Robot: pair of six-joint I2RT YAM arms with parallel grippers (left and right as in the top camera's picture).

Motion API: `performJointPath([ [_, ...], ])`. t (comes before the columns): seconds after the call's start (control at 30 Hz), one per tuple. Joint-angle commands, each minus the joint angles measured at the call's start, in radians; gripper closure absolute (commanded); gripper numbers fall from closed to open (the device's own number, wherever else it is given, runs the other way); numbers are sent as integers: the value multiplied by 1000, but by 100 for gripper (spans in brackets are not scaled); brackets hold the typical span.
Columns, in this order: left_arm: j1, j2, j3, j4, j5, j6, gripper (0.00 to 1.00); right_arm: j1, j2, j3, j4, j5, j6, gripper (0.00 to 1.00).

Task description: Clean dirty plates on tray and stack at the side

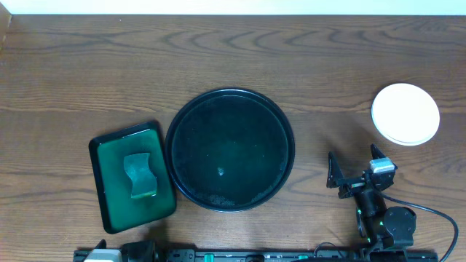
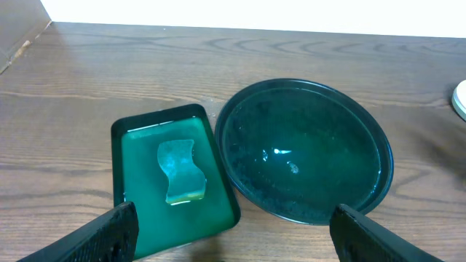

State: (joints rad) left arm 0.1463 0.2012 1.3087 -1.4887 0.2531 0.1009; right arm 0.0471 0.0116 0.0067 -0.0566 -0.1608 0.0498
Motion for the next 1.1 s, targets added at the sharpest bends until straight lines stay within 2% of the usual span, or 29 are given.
performJointPath([
  [0.0,-2,3,-1,0,1,-16,16,-9,-6,-2,-4,-12,17,1],
  [0.23,-2,3,-1,6,-19,-4,16,-9,-6,-2,-4,-12,17,1],
  [0.47,-2,3,-20,220,-63,-4,16,-9,-6,-2,-4,-12,17,1],
  [0.6,-2,3,-103,428,-39,-16,16,-9,-6,-2,-4,-12,17,1],
  [0.97,-2,3,-585,1147,193,-20,16,-9,-6,-2,-4,-12,17,1],
  [1.07,-2,3,-715,1341,219,-74,16,-9,-6,-2,-4,-12,17,1],
])
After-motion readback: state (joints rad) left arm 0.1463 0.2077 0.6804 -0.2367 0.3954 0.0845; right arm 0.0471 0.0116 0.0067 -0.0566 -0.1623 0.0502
